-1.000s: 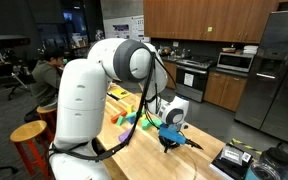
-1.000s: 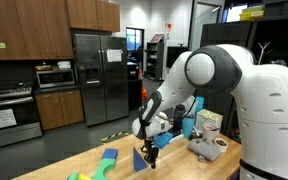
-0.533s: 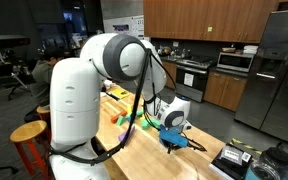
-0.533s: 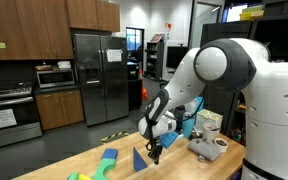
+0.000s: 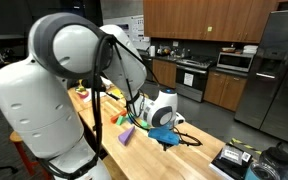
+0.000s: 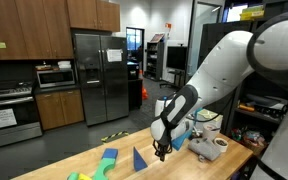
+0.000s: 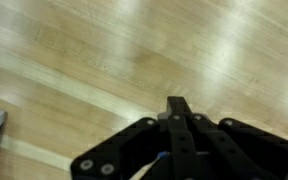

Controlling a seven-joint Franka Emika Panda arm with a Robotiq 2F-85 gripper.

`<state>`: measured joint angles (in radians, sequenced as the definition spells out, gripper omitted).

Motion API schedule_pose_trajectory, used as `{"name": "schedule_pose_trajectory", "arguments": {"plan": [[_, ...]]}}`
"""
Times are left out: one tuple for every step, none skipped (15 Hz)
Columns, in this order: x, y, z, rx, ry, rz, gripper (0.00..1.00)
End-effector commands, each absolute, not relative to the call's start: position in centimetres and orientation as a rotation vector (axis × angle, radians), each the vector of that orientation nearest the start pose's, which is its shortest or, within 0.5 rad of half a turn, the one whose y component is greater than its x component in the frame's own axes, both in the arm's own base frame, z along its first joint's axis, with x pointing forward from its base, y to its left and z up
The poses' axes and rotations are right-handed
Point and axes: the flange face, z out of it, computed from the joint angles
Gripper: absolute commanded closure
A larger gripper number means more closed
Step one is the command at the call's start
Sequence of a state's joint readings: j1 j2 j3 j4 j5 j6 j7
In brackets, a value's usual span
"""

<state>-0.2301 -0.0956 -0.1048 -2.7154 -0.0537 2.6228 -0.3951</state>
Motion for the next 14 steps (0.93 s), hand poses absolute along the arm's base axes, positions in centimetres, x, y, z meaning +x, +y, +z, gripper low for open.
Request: {"name": "schedule_pose_trajectory", "arguments": {"plan": [[35.1, -10.3, 28.3, -3.207, -0.223, -0.074, 1.00], [37.3, -10.1, 29.5, -3.221, -0.250, -0.076, 1.00], [37.1, -9.3, 30.0, -3.232, -0.277, -0.090, 1.00], [37.3, -8.7, 30.7, -3.246, -0.306, -0.108, 1.00], [37.6, -7.7, 31.2, -3.253, -0.337, -0.122, 1.00], [37.9, -6.9, 31.7, -3.261, -0.369, -0.133, 1.00], [37.9, -6.0, 31.9, -3.267, -0.404, -0.137, 1.00], [37.5, -5.1, 31.9, -3.271, -0.437, -0.139, 1.00], [38.3, -4.2, 32.2, -3.271, -0.464, -0.141, 1.00], [38.3, -3.3, 32.2, -3.273, -0.498, -0.140, 1.00], [38.2, -2.4, 32.1, -3.270, -0.536, -0.129, 0.99], [38.1, -1.4, 32.2, -3.269, -0.562, -0.123, 0.74], [38.1, -0.6, 32.1, -3.267, -0.587, -0.117, 0.73], [38.1, 0.1, 32.0, -3.265, -0.619, -0.106, 0.69]]}}
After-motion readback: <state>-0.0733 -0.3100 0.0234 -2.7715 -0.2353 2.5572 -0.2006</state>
